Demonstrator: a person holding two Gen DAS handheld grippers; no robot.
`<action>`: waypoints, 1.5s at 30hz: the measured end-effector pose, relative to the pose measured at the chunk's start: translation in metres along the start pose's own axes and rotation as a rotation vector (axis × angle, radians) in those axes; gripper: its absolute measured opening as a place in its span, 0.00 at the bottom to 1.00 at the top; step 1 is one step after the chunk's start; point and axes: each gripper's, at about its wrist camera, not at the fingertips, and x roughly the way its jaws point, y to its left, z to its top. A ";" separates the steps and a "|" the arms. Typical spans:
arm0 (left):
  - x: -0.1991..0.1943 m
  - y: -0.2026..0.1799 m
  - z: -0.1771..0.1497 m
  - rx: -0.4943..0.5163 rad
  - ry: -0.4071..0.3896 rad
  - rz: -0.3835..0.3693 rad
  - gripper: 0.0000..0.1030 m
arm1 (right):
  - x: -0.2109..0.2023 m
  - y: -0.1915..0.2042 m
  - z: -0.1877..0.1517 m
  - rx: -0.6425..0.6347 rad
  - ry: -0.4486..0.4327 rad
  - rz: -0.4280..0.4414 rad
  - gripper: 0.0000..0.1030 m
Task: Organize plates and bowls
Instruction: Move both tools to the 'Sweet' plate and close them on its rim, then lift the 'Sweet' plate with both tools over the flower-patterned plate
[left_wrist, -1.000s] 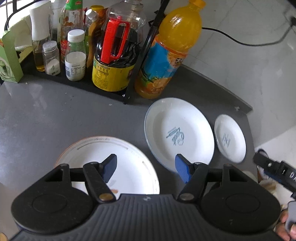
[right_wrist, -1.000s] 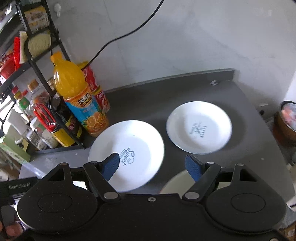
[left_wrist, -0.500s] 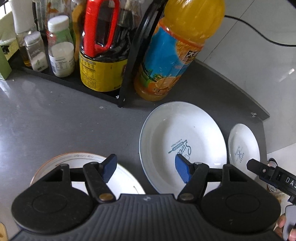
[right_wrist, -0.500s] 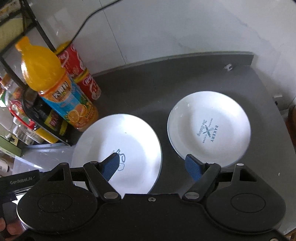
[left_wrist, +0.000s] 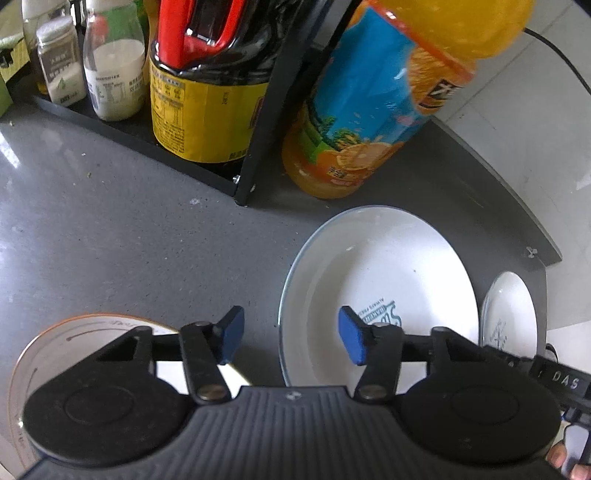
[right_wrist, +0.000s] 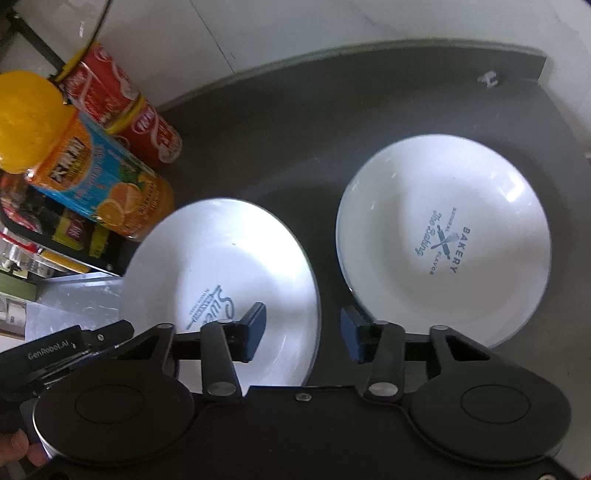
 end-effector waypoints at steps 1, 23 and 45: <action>0.002 0.001 0.001 -0.012 0.004 -0.002 0.46 | 0.003 -0.001 0.001 0.003 0.010 0.001 0.39; 0.042 0.005 0.008 -0.120 0.034 -0.038 0.15 | 0.046 -0.006 0.012 0.023 0.104 0.029 0.16; 0.000 0.003 0.003 -0.106 -0.028 -0.017 0.08 | 0.004 -0.012 0.007 -0.017 -0.027 0.180 0.06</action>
